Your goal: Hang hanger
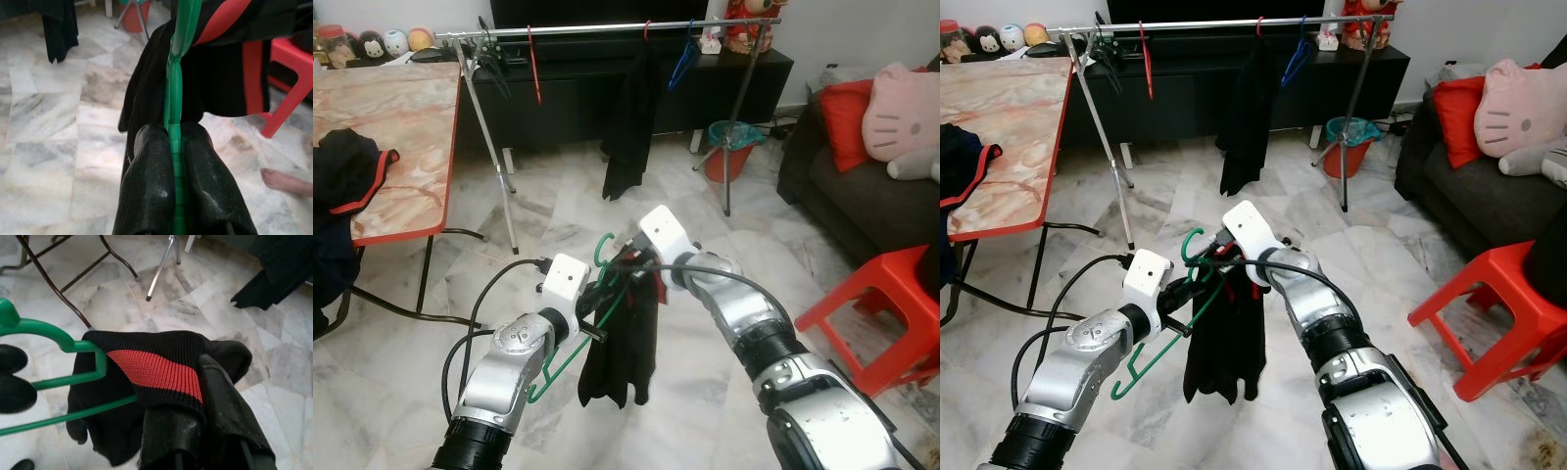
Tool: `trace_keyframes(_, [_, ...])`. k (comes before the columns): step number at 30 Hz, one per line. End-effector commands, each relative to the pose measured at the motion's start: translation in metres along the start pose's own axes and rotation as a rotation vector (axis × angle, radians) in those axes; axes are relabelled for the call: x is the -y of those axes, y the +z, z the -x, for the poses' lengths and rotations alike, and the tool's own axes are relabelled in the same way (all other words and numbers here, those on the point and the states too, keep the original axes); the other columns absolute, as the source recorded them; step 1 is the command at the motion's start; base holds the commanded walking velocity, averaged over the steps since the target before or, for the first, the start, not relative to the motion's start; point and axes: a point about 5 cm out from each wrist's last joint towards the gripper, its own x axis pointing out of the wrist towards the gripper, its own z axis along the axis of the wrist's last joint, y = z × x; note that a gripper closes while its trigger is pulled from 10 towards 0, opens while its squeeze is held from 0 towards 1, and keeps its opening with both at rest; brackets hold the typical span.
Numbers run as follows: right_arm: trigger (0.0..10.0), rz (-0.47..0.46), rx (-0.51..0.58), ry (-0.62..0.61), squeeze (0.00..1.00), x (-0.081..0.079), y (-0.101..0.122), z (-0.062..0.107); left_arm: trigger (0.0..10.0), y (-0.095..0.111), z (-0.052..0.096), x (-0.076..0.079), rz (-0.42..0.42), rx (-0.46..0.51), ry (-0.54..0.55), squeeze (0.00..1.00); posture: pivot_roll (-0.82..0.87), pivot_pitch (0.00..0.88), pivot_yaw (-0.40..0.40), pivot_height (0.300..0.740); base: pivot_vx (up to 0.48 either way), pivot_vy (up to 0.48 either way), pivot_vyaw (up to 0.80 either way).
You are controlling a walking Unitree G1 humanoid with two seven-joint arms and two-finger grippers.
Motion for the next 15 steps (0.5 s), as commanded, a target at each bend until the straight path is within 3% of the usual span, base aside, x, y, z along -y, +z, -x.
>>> trace_keyframes(1, [10.0,0.027,0.009,-0.023,0.0,0.004,0.004,0.003,10.0,-0.003,0.0,-0.005,-0.025,-0.035,0.038,0.0,0.07,0.035,-0.114,0.74,0.0,0.0,0.0])
trace_keyframes(5, [10.0,0.02,0.009,-0.03,0.0,0.005,0.004,0.003,10.0,-0.002,-0.002,-0.007,-0.009,-0.03,0.06,0.0,0.06,0.035,-0.113,0.74,0.0,0.0,0.0])
trace_keyframes(13, [10.0,0.046,0.063,0.029,0.0,-0.004,0.016,0.001,10.0,-0.002,0.005,0.028,-0.047,-0.047,-0.26,0.0,0.07,0.035,-0.113,0.74,0.0,0.0,0.0])
trace_keyframes(15, [10.0,0.046,0.066,0.036,0.0,-0.004,0.018,0.001,10.0,-0.003,0.005,0.027,-0.048,-0.049,-0.241,0.0,0.07,0.035,-0.113,0.74,0.0,0.0,0.0])
